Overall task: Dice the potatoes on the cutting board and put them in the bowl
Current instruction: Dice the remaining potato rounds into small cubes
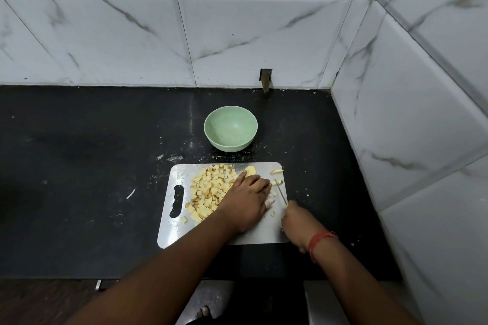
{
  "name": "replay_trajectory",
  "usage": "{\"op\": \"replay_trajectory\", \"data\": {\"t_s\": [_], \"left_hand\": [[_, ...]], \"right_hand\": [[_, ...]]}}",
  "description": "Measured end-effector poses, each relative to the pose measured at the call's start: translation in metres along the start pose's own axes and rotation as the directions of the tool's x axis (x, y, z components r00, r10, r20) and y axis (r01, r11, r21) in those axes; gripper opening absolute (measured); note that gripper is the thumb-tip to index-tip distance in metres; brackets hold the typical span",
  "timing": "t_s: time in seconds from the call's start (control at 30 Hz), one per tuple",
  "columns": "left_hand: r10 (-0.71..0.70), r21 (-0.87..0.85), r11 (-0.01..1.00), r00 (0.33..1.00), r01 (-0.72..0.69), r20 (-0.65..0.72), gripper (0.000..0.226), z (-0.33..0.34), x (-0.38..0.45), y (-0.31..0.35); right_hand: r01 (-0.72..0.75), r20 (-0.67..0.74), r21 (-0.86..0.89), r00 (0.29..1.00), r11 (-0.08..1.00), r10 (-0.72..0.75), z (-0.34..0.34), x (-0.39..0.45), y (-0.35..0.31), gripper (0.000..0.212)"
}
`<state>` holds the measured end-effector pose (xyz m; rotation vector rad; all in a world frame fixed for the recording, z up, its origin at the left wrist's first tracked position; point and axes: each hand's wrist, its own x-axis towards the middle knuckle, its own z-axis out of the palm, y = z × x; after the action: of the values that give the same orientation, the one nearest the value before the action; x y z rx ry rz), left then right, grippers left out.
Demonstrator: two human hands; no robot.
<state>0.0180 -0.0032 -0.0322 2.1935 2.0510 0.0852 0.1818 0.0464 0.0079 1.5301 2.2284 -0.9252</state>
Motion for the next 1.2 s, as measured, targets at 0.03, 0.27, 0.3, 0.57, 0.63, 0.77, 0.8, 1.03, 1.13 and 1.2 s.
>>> {"op": "replay_trajectory", "data": {"t_s": [0.03, 0.27, 0.3, 0.57, 0.63, 0.77, 0.8, 1.03, 1.13, 1.2], "left_hand": [[-0.004, -0.002, 1.0, 1.0, 0.004, 0.001, 0.057, 0.0, 0.0, 0.0], [-0.001, -0.037, 0.999, 1.0, 0.002, 0.017, 0.057, 0.001, 0.0, -0.003], [0.004, -0.04, 0.999, 1.0, -0.004, 0.014, 0.056, 0.001, -0.001, -0.004], [0.009, -0.055, 0.998, 1.0, -0.009, -0.005, 0.055, 0.002, -0.003, -0.004], [0.003, -0.056, 0.998, 1.0, -0.004, -0.006, 0.055, 0.002, -0.004, -0.004], [-0.011, -0.064, 0.998, 1.0, 0.01, -0.01, 0.056, -0.001, -0.005, 0.0], [-0.014, -0.064, 0.998, 1.0, 0.014, -0.008, 0.056, -0.002, -0.005, 0.001], [-0.004, -0.077, 0.997, 1.0, 0.005, 0.002, 0.055, -0.002, -0.004, -0.002], [-0.003, -0.075, 0.997, 0.999, 0.001, -0.039, 0.058, -0.002, -0.004, -0.003], [0.014, -0.056, 0.998, 0.997, -0.018, -0.073, 0.064, -0.004, -0.001, 0.0]], "right_hand": [[-0.003, 0.003, -0.006, 1.0, 1.0, 0.003, 0.0, -0.003, 0.004, 0.029], [-0.003, -0.04, 0.021, 0.999, 1.0, 0.004, 0.004, -0.018, 0.01, 0.025], [-0.014, -0.05, 0.042, 0.999, 0.999, 0.016, 0.003, -0.017, 0.006, 0.023], [-0.083, -0.021, 0.002, 0.996, 0.997, 0.083, 0.003, -0.003, -0.01, 0.03], [-0.053, -0.004, 0.013, 0.999, 0.998, 0.053, 0.003, 0.0, -0.009, 0.03], [-0.018, 0.012, 0.018, 1.0, 1.0, 0.018, 0.003, -0.004, -0.005, 0.03], [-0.012, 0.019, 0.02, 1.0, 1.0, 0.012, 0.004, -0.006, -0.002, 0.029], [-0.036, 0.004, 0.213, 0.999, 0.976, 0.036, 0.003, -0.023, 0.012, 0.012], [-0.077, 0.028, 0.477, 0.997, 0.876, 0.072, -0.003, -0.025, 0.013, 0.015], [-0.114, 0.081, 0.634, 0.993, 0.765, 0.081, -0.005, -0.026, 0.016, 0.015]]}}
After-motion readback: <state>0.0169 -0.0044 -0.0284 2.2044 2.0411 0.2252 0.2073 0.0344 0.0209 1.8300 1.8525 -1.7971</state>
